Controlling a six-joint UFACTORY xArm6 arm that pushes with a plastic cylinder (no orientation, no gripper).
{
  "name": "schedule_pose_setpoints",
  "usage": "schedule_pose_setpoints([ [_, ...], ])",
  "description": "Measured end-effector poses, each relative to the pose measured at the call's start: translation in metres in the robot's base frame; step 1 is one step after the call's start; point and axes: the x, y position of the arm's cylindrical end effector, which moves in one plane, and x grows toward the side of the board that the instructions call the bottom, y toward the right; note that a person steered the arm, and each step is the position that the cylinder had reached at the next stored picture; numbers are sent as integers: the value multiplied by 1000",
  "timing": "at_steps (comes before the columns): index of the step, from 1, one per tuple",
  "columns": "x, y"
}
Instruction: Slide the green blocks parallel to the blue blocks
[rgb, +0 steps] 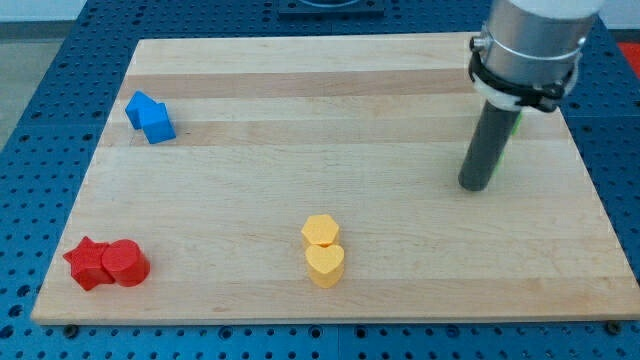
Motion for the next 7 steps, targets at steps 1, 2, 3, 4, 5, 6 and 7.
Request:
schedule_pose_setpoints([
  [1, -13, 0],
  [2, -14, 1],
  [3, -32, 10],
  [4, -32, 10],
  [5, -25, 10],
  [6, 9, 10],
  [7, 8, 17],
])
